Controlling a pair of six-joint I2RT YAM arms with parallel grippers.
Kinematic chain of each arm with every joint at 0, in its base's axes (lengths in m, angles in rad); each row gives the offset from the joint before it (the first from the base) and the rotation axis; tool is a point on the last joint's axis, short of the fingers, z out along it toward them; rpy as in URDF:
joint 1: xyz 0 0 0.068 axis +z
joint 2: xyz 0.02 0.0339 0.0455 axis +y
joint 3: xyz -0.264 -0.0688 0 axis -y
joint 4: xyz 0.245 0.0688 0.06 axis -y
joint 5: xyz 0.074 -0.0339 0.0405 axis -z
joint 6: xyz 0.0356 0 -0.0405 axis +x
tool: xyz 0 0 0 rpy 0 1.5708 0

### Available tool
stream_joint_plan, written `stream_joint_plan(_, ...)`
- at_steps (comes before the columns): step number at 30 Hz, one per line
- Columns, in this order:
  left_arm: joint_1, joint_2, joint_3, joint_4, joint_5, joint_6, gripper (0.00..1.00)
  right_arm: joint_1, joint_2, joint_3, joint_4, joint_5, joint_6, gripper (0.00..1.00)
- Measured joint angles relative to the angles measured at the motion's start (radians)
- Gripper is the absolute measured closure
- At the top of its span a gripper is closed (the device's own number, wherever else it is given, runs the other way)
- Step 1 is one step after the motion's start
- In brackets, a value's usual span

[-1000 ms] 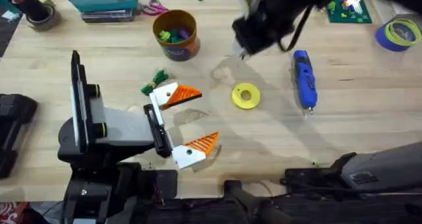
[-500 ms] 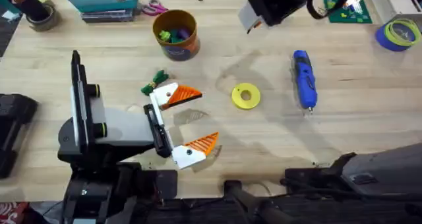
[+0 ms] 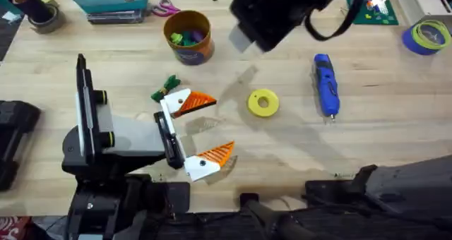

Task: Pick up the gripper from the table and insert it into the empty holder that is missing its gripper. Then pick up a screw, insert it into the mounting hole, and use the screwdriver to tighten it. Finally, clean up the table by picking up the vegetable and placing it into the bucket.

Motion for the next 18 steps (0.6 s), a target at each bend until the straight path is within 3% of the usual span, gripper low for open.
stream_joint_plan(7,0.000,0.000,0.000,0.000,0.000,0.000,0.016,0.098,0.010,0.051,0.031,0.000,-0.021,0.996)
stream_joint_plan(18,0.000,0.000,0.000,0.000,0.000,0.000,0.014,0.150,0.166,0.220,0.023,0.000,-0.107,0.996)
